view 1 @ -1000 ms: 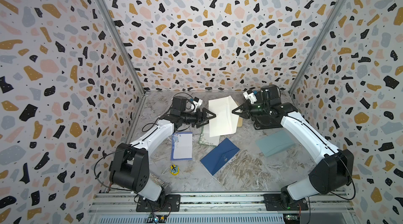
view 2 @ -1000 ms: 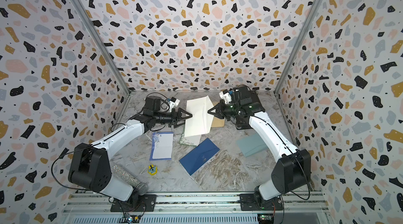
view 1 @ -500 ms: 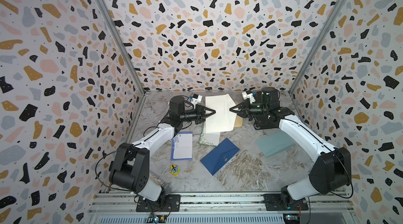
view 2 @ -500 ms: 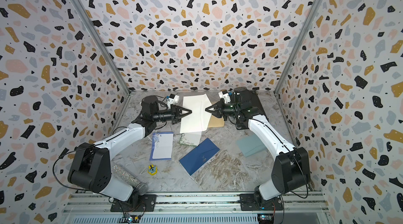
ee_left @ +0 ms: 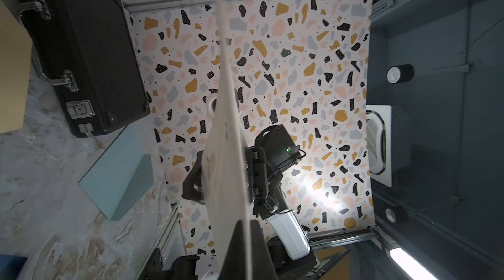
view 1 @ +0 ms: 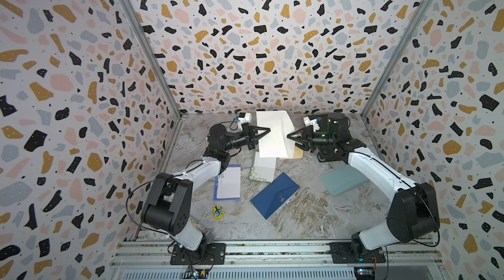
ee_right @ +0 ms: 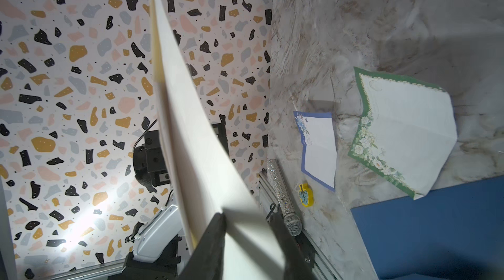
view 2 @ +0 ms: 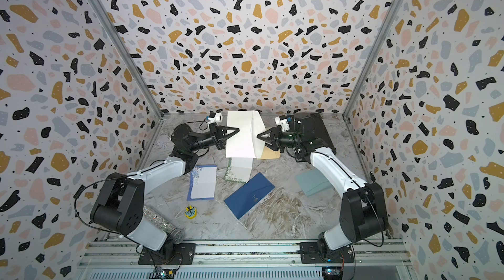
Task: Take the letter paper out of the envelope
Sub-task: Pick up the envelope from the envelope.
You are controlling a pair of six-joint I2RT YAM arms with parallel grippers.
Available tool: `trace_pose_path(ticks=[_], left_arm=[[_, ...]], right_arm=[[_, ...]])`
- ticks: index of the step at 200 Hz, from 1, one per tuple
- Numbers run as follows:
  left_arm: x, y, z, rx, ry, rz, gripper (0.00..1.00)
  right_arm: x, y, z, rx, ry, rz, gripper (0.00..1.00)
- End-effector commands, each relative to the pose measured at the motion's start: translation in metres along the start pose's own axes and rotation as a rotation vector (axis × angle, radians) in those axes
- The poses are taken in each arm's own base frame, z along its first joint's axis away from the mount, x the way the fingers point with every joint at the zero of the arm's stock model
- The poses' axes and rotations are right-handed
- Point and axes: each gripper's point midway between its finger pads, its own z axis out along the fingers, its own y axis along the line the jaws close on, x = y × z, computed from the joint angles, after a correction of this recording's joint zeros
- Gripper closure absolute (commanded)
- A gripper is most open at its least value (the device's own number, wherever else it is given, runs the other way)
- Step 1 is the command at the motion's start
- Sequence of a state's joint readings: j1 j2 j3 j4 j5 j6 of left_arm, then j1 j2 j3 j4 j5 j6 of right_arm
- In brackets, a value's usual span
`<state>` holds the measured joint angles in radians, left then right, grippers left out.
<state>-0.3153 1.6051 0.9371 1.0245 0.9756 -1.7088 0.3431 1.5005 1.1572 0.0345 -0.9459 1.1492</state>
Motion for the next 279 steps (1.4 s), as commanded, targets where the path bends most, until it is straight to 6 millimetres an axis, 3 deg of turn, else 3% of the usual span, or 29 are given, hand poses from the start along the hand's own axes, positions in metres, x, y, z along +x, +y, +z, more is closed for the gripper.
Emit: trace_pose_path(ticks=[1, 65, 133, 197, 220, 254, 271, 279], left_arm=[[0.001, -0.036, -0.003, 0.121, -0.017, 0.034, 1.00], [-0.003, -0.030, 0.002, 0.081, -0.027, 0.027, 1.00], [-0.011, -0.029, 0.008, 0.082, -0.028, 0.023, 1.00], [-0.015, -0.023, 0.011, 0.074, -0.031, 0.021, 1.00], [-0.016, -0.018, 0.011, 0.062, -0.031, 0.020, 1.00], [-0.016, -0.012, 0.011, 0.040, -0.028, 0.021, 1.00], [-0.015, -0.006, 0.011, 0.017, -0.025, 0.020, 1.00], [-0.014, -0.005, 0.010, 0.007, -0.025, 0.021, 0.86]], right_arm=[[-0.004, 0.030, -0.009, -0.086, -0.051, -0.074, 0.65], [-0.002, 0.046, -0.006, -0.215, -0.094, -0.047, 0.59], [0.018, 0.037, 0.007, -0.182, -0.067, -0.045, 0.59], [0.021, 0.048, 0.011, -0.215, -0.060, -0.045, 0.62], [0.021, 0.050, 0.010, -0.228, -0.060, -0.038, 0.69], [0.021, 0.049, 0.011, -0.219, -0.061, -0.033, 0.99], [0.020, 0.044, 0.011, -0.184, -0.063, -0.042, 1.00], [0.021, 0.039, 0.011, -0.143, -0.067, -0.056, 1.00]])
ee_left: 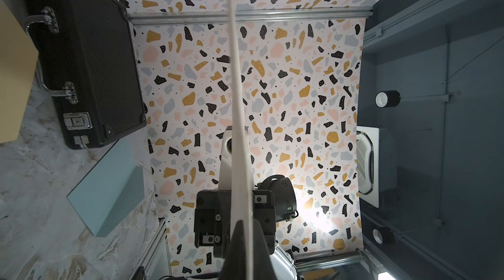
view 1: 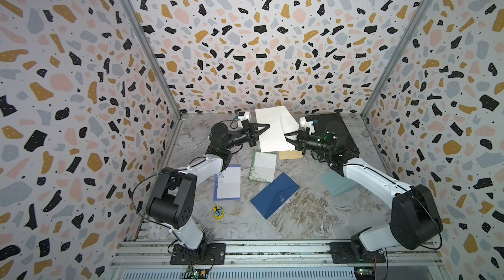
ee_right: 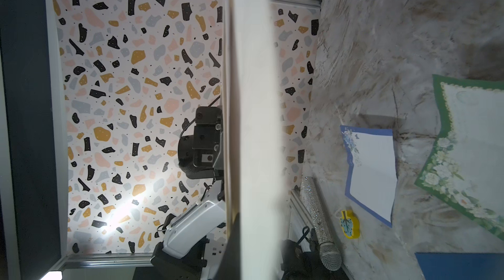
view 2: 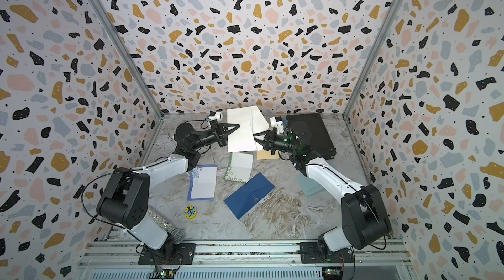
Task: Take the letter paper out of the envelope
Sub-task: Pick up the envelope from the envelope, then take out the letter paper from the envelope.
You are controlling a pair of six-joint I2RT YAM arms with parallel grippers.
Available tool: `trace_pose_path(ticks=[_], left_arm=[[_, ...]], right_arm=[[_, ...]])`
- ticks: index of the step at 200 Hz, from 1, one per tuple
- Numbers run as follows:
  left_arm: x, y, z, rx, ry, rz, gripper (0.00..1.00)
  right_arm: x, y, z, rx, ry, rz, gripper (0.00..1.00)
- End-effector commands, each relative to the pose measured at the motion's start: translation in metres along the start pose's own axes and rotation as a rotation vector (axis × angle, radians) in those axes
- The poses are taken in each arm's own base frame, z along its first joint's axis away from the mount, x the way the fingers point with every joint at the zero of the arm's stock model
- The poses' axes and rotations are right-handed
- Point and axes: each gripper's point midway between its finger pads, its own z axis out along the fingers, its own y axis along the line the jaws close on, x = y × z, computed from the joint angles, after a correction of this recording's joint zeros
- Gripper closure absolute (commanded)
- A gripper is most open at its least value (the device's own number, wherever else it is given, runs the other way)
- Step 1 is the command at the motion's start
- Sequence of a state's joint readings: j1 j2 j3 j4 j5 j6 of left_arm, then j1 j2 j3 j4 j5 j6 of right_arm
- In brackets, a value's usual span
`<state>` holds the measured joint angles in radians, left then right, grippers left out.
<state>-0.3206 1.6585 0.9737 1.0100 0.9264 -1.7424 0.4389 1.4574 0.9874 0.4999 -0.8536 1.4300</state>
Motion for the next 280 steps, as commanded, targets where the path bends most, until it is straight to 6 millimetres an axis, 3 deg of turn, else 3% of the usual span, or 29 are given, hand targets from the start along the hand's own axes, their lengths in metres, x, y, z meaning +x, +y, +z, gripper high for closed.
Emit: trace_pose_path(ticks=[1, 19, 41, 64, 80, 118, 144, 169, 223, 280], left_arm=[[0.003, -0.016, 0.003, 0.018, 0.021, 0.082, 0.84], [0.005, -0.007, 0.000, -0.028, 0.014, 0.086, 0.64], [0.009, 0.017, -0.007, -0.159, 0.001, 0.086, 0.49], [0.012, 0.031, -0.022, -0.329, -0.034, 0.135, 0.49], [0.014, 0.029, -0.029, -0.412, -0.043, 0.165, 0.52], [0.024, 0.005, -0.010, -0.388, -0.005, 0.200, 0.65], [0.035, -0.012, 0.013, -0.365, 0.031, 0.236, 0.75], [0.038, -0.016, 0.030, -0.362, 0.059, 0.242, 0.83], [0.045, -0.019, 0.054, -0.363, 0.096, 0.263, 0.82], [0.047, -0.021, 0.065, -0.361, 0.111, 0.292, 0.83]], right_arm=[[0.006, 0.009, -0.005, 0.041, 0.002, -0.059, 1.00], [0.009, -0.010, -0.015, 0.197, -0.005, -0.124, 1.00], [0.011, -0.036, -0.035, 0.413, -0.009, -0.188, 1.00], [0.005, -0.059, -0.065, 0.682, -0.014, -0.287, 1.00], [-0.003, -0.060, -0.083, 0.806, -0.031, -0.396, 1.00], [-0.018, -0.050, -0.107, 0.979, -0.063, -0.670, 1.00], [-0.021, -0.043, -0.107, 1.004, -0.071, -0.805, 1.00], [-0.020, -0.041, -0.104, 1.032, -0.069, -0.903, 1.00], [-0.020, -0.036, -0.094, 1.054, -0.072, -1.047, 1.00], [-0.010, -0.034, -0.075, 0.995, -0.020, -1.060, 1.00]])
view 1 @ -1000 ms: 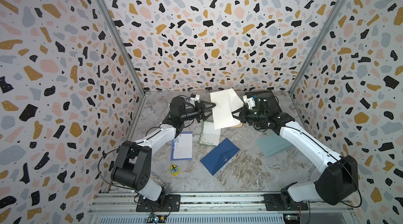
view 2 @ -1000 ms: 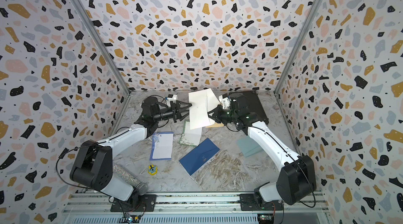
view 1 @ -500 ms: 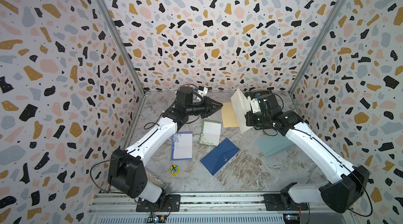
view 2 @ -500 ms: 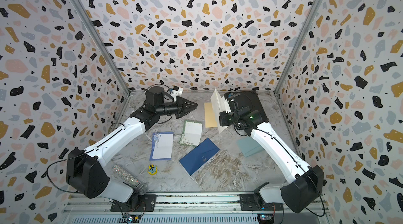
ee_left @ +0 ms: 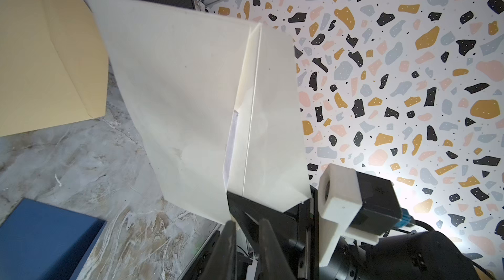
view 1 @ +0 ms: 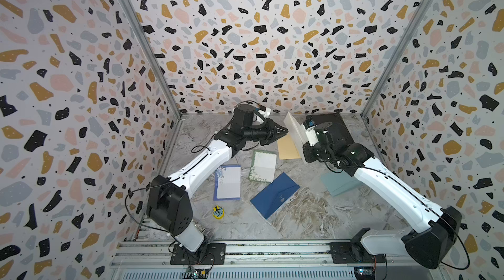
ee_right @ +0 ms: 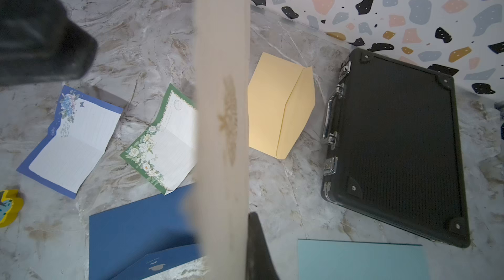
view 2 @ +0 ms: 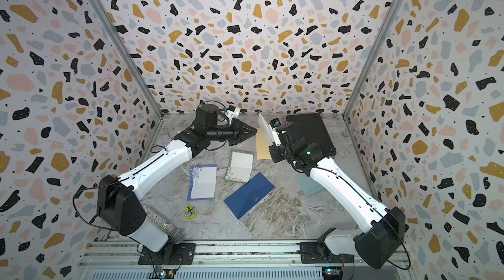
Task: Take the letter paper out of the envelope
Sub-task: Take out the letter paper from the envelope.
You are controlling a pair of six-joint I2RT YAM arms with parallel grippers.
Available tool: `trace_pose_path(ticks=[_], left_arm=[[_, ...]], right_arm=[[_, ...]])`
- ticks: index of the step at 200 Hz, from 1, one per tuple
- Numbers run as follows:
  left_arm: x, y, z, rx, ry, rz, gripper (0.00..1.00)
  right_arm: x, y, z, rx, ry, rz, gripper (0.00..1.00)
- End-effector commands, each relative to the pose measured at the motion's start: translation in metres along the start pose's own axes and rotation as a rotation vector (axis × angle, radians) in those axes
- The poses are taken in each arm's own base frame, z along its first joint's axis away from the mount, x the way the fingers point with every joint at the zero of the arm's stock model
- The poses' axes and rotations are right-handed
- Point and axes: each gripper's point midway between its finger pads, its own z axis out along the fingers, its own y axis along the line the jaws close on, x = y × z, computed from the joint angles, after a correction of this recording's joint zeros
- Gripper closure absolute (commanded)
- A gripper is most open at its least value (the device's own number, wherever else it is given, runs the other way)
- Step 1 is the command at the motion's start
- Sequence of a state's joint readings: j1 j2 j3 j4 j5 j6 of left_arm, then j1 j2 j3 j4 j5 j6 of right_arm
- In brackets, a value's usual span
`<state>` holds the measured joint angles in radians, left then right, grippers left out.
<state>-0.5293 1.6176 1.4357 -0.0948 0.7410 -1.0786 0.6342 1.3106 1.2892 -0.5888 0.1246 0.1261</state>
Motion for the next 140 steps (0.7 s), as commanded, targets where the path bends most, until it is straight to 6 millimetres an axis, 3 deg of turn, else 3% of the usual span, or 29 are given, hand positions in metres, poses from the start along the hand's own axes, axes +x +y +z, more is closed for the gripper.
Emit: trace_pose_path(ticks=[1, 40, 140], left_arm=[[-0.006, -0.017, 0.001, 0.030, -0.015, 0.072, 0.83], [-0.009, -0.025, 0.002, 0.042, -0.024, 0.092, 0.85], [-0.008, -0.015, 0.011, 0.025, -0.008, 0.094, 0.86]], right_arm=[[-0.013, 0.009, -0.005, -0.038, -0.036, -0.014, 1.00], [-0.013, 0.023, -0.006, -0.100, -0.009, 0.006, 1.00], [-0.015, 0.046, -0.016, -0.187, -0.002, 0.030, 1.00]])
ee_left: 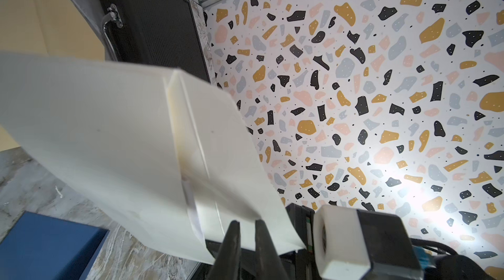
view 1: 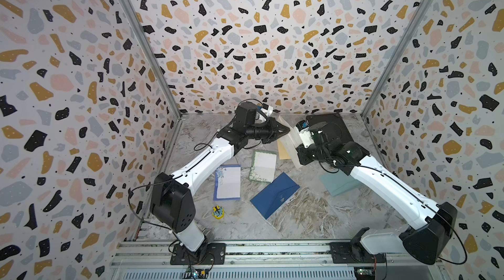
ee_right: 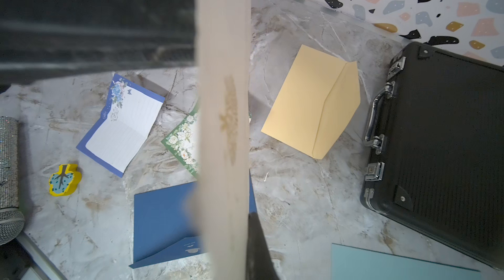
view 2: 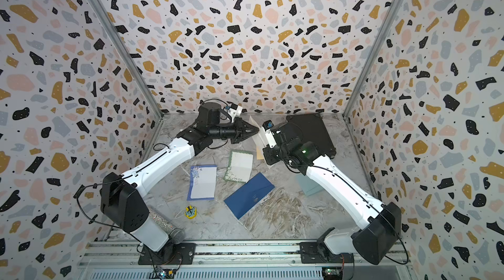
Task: Take the letter paper out of the envelope
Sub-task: Take out the letter paper from the envelope.
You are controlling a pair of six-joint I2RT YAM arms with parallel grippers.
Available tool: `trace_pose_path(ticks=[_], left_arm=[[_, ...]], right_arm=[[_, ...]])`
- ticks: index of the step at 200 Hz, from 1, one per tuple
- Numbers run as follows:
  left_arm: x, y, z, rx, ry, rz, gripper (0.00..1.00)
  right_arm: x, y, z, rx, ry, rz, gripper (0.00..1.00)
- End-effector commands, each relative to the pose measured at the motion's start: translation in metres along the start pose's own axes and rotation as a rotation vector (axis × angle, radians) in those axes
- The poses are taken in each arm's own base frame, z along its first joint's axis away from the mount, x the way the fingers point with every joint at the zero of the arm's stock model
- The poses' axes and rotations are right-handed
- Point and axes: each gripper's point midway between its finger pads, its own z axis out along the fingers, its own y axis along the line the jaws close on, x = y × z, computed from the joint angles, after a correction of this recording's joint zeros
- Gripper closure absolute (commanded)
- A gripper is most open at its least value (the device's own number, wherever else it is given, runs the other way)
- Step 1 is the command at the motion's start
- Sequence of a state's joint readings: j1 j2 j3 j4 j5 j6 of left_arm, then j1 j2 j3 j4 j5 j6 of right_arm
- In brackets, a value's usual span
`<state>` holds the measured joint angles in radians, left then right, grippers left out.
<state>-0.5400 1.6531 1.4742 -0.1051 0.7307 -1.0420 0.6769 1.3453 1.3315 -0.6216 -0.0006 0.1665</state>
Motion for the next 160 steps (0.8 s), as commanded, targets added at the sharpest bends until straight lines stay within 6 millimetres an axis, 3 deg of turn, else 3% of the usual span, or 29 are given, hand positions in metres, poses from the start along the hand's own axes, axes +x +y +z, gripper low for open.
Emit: trace_pose_path(ticks=[1, 93, 160], left_arm=[[-0.006, -0.015, 0.002, 0.031, -0.012, 0.059, 0.86], [0.002, 0.011, 0.000, -0.080, -0.005, 0.079, 0.86], [0.010, 0.022, -0.002, -0.160, 0.033, 0.105, 0.73]], right_arm=[[-0.014, 0.010, -0.016, -0.034, -0.039, 0.017, 1.00], [-0.021, 0.016, -0.022, -0.052, -0.057, 0.036, 1.00], [-0.018, 0.015, -0.021, -0.003, -0.045, -0.014, 1.00]])
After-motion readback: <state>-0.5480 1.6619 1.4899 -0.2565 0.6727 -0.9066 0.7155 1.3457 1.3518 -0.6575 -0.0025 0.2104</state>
